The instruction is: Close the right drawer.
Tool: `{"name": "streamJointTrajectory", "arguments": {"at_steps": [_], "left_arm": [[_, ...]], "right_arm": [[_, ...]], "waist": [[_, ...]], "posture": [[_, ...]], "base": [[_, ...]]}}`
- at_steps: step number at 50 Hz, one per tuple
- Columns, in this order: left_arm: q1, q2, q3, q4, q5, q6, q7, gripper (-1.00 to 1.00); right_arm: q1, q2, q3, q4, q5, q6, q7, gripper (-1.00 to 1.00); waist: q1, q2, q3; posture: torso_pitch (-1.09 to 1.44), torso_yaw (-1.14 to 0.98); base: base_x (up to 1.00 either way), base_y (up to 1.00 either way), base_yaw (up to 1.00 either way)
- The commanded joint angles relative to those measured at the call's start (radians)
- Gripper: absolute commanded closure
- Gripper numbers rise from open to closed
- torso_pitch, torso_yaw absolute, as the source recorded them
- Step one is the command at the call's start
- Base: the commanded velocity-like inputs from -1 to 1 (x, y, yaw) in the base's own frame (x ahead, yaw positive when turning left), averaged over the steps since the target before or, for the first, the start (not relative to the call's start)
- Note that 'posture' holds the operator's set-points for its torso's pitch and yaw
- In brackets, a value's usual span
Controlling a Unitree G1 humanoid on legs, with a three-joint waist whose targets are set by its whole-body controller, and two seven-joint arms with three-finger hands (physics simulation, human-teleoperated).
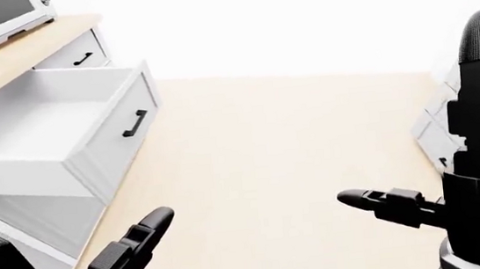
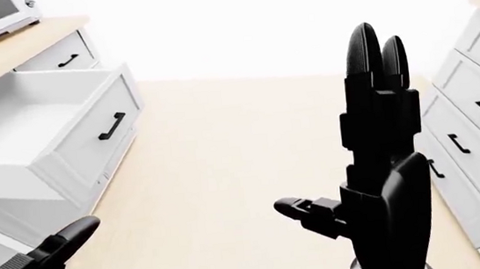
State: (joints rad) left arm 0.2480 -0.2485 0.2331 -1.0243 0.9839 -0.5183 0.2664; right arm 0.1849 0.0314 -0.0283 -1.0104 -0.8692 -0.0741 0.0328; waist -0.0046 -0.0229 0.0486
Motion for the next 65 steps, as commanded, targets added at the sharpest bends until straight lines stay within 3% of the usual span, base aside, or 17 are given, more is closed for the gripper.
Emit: {"name": "streamJointTrajectory", "arguments": {"at_steps": [1,3,4,9,13,16,17,29,37,39,41,42,50,54,55,61,65], "left_arm": [[-0.006,-0.003,-0.007,-0.023,-0.005,-0.008,0.002,-1.00],[-0.006,-0.002,-0.009,-0.023,-0.003,-0.007,0.002,-1.00],[-0.005,-0.002,-0.011,-0.023,-0.004,-0.005,0.002,-1.00],[-0.006,-0.003,-0.010,-0.023,-0.005,-0.005,0.001,-1.00],[-0.009,-0.005,-0.009,-0.023,-0.005,-0.005,-0.002,-1.00],[-0.007,0.000,-0.015,-0.023,0.000,0.001,0.001,-1.00],[-0.007,0.001,-0.016,-0.023,0.000,0.003,0.003,-1.00],[-0.003,0.003,-0.017,-0.023,-0.001,0.000,0.006,-1.00],[-0.001,-0.003,-0.015,-0.023,-0.004,-0.006,0.003,-1.00],[-0.003,-0.001,-0.015,-0.023,-0.003,-0.003,0.003,-1.00],[-0.002,0.001,-0.016,-0.023,-0.004,-0.001,0.003,-1.00],[-0.001,0.002,-0.018,-0.023,-0.006,0.001,0.003,-1.00],[-0.003,0.002,-0.014,-0.023,-0.008,0.001,0.003,-1.00],[-0.006,-0.004,-0.009,-0.023,-0.011,-0.004,-0.002,-1.00],[-0.006,-0.006,-0.008,-0.023,-0.012,-0.006,-0.003,-1.00],[-0.007,-0.008,-0.007,-0.023,-0.014,-0.007,-0.008,-1.00],[-0.004,-0.009,-0.008,-0.023,-0.012,-0.010,-0.005,-1.00]], "right_arm": [[-0.007,-0.002,-0.004,-0.022,0.002,-0.007,-0.010,-1.00],[-0.006,-0.001,-0.002,-0.020,0.001,-0.008,-0.009,-1.00],[-0.007,-0.002,-0.004,-0.018,0.002,-0.007,-0.010,-1.00],[-0.007,-0.002,-0.003,-0.021,0.001,-0.007,-0.008,-1.00],[-0.010,-0.002,-0.006,-0.021,0.001,-0.005,-0.006,-1.00],[-0.009,-0.002,-0.004,-0.018,-0.001,-0.005,-0.005,-1.00],[-0.009,-0.002,-0.004,-0.020,0.001,-0.005,-0.005,-1.00],[-0.006,-0.002,0.002,-0.012,-0.007,-0.008,-0.011,-1.00],[-0.004,-0.003,0.002,-0.013,-0.007,-0.009,-0.011,-1.00],[-0.005,-0.003,0.001,-0.012,-0.007,-0.009,-0.011,-1.00],[-0.005,-0.002,0.005,-0.008,-0.010,-0.012,-0.013,-1.00],[-0.004,-0.003,0.003,-0.009,-0.008,-0.011,-0.013,-1.00],[-0.004,-0.003,-0.001,-0.007,-0.006,-0.012,-0.014,-1.00],[-0.004,-0.003,-0.002,-0.010,-0.006,-0.011,-0.012,-1.00],[-0.004,-0.003,-0.001,-0.011,-0.006,-0.010,-0.011,-1.00],[-0.004,-0.003,-0.002,-0.006,-0.004,-0.011,-0.013,-1.00],[-0.003,-0.003,-0.001,-0.005,-0.005,-0.014,-0.015,-1.00]], "waist": [[-0.002,-0.002,-0.004],[-0.003,-0.046,-0.016],[-0.016,-0.019,-0.007],[-0.012,-0.022,-0.017],[-0.015,0.033,0.001],[-0.007,0.125,-0.021],[-0.002,0.073,-0.001],[-0.016,-0.048,-0.003],[-0.013,0.008,-0.003],[-0.015,0.048,-0.004],[-0.008,0.136,-0.032],[-0.001,0.083,-0.014],[-0.002,0.018,-0.002],[-0.006,-0.053,-0.014],[-0.024,-0.024,-0.008],[-0.012,-0.011,-0.007],[-0.016,0.061,-0.006]], "posture": [[0.00,0.00],[0.00,0.00],[0.00,0.00],[0.00,0.00],[0.00,0.00],[0.00,0.00],[0.00,0.00],[0.00,0.00],[0.00,0.00],[0.00,0.00],[0.00,0.00],[0.00,0.00],[0.00,0.00],[0.00,0.00],[0.00,0.00],[0.00,0.00],[0.00,0.00]], "base": [[0.02,0.35,0.00],[0.03,0.35,0.00],[0.02,0.34,0.00],[0.03,0.35,0.00],[0.03,0.35,0.00],[0.03,0.35,0.00],[0.02,0.36,0.00],[0.03,0.35,0.00],[0.03,0.35,0.00],[0.02,0.36,0.00],[0.03,0.35,0.00],[0.03,0.34,0.00],[0.03,0.35,0.00],[0.03,0.35,0.00],[0.03,0.35,0.00],[0.03,0.35,0.00],[0.03,0.35,0.00]]}}
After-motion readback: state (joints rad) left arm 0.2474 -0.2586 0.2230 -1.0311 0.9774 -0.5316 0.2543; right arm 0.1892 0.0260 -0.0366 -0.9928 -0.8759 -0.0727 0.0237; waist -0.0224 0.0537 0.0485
